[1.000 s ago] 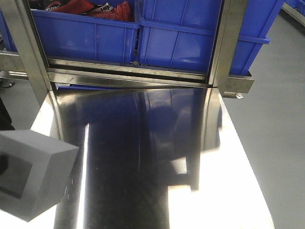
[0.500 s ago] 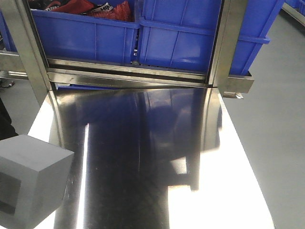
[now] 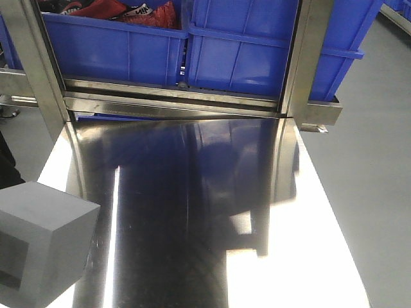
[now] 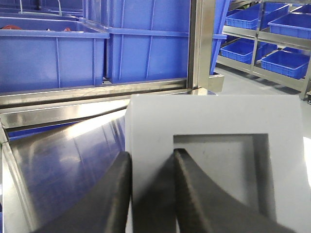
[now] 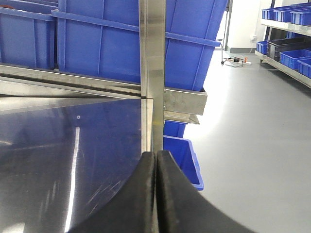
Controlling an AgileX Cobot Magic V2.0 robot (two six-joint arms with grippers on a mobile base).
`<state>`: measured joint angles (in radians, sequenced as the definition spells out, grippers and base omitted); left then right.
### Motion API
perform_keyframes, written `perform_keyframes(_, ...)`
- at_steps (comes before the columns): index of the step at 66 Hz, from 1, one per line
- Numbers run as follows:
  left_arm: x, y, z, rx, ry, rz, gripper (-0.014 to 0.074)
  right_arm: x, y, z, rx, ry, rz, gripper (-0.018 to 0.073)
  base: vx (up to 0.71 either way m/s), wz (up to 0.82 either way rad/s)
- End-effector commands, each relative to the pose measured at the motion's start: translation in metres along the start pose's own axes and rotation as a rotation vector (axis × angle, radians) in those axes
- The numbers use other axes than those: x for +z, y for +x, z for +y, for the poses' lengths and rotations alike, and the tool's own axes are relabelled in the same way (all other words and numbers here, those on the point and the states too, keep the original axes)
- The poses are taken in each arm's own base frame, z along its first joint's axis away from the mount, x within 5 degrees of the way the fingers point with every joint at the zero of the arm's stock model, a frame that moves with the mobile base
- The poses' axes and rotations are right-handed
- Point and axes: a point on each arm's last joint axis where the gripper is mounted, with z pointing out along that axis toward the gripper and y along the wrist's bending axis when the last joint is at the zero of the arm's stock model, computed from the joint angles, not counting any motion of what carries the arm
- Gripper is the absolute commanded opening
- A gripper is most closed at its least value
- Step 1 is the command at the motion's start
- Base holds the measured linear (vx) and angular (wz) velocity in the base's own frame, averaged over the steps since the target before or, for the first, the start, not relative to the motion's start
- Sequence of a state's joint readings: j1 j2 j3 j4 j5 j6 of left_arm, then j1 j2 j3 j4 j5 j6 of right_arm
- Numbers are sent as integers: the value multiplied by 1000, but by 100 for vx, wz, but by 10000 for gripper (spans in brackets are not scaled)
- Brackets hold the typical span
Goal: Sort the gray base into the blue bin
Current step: 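Lift the gray block with the left gripper toward the robot, then drive the base away from the table holding the block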
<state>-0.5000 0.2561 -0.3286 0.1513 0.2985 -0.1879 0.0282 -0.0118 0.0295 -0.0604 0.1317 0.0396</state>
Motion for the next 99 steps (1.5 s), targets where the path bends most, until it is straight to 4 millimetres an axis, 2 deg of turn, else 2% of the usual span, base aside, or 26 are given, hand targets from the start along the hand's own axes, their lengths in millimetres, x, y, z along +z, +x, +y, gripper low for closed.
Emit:
perform_keyframes(1,-2,-20,-3,-11,27,-135,-6,0,-2,0,-13,1,-70,-9,0,0)
perform_keyframes(49,-2,-19,-3,-11,26,-134,-6,0,-2,0,-13,1,-70,-9,-1,-6)
perform_keyframes(99,-2,-19,-3,-11,26,-133,-6,0,-2,0,-13,1,-70,-9,-10,-56)
